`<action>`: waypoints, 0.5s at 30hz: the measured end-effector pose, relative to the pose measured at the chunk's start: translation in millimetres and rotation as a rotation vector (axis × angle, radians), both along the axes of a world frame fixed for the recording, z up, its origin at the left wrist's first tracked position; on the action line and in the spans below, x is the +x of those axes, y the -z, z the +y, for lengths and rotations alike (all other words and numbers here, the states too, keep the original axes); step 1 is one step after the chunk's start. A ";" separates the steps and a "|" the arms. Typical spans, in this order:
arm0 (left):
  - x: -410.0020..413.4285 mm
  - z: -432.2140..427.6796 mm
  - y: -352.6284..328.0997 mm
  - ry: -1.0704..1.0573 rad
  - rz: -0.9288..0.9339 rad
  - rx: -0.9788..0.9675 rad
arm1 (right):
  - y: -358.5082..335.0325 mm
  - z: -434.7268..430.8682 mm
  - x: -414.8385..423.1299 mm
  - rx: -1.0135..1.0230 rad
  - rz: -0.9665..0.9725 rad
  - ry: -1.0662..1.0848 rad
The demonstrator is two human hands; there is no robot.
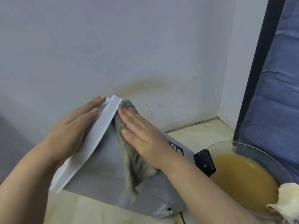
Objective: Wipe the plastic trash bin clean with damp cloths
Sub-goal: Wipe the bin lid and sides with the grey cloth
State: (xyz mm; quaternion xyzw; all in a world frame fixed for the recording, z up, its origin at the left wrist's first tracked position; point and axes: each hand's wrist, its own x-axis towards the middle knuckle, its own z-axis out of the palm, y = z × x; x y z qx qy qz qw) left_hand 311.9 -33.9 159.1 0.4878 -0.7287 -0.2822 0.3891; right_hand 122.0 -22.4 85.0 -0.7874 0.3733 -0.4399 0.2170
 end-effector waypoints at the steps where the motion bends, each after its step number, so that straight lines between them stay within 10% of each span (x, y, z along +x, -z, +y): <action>1: 1.1 0.6 -0.6 -0.004 0.004 -0.014 | 6.9 6.3 -4.5 -0.106 0.081 -0.067; 4: -2.9 4.0 -2.8 0.021 -0.030 -0.039 | 23.2 11.1 -23.6 -0.243 0.175 -0.129; 9: -14.8 1.9 -3.5 0.019 -0.133 -0.061 | 20.8 -6.6 -22.6 0.269 -0.040 0.340; 15: -1.3 -14.2 -7.1 -0.059 -0.185 0.056 | 26.5 37.5 6.5 -0.223 0.207 0.223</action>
